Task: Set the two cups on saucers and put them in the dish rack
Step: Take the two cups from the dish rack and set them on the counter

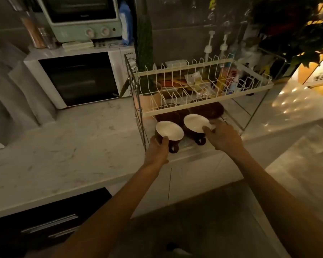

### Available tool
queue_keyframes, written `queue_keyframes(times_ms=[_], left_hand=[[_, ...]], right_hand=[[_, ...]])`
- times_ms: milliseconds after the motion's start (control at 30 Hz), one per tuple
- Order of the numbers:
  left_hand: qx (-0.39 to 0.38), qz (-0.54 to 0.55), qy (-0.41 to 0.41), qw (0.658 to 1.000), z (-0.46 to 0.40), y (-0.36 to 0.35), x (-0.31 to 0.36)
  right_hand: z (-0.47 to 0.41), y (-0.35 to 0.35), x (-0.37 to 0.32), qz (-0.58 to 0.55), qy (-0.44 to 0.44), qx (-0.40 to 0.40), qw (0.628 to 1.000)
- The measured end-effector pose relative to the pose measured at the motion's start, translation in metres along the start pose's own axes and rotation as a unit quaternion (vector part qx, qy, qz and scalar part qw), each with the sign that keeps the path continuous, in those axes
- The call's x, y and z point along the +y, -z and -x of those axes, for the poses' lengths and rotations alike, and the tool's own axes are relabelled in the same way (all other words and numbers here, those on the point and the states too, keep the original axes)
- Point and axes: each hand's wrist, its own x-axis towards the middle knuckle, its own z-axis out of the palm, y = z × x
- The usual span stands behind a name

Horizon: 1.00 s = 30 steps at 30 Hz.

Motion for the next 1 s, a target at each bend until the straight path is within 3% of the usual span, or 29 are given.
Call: queue_keyframes(times_ms=[100, 367, 533, 767, 1000], left_hand=[[0.015, 0.017, 0.002, 1.0, -0.009, -0.005, 0.003], [0.041, 0.038, 0.017, 0.998, -0.027, -0.012, 0.004], [0.043, 0.045, 0.029, 0.998, -0.032, -0.013, 0.003], [0.031, 0.091, 0.053, 0.994, -0.032, -0.013, 0.003], [0.044, 0.093, 0.025, 0.994, -0.021, -0.014, -0.003]], right_hand=[[-0.01, 0.0, -0.001, -0.014, -0.033, 0.0, 0.999], [-0.027, -0.009, 0.002, -0.234, -0.143, -0.109, 0.955], [-0.036, -0.015, 0.008, -0.255, -0.164, -0.141, 0.943], [-0.037, -0.015, 0.004, -0.357, -0.194, -0.136, 0.904], [-0.024, -0.014, 0.005, -0.334, -0.157, -0.076, 0.926]])
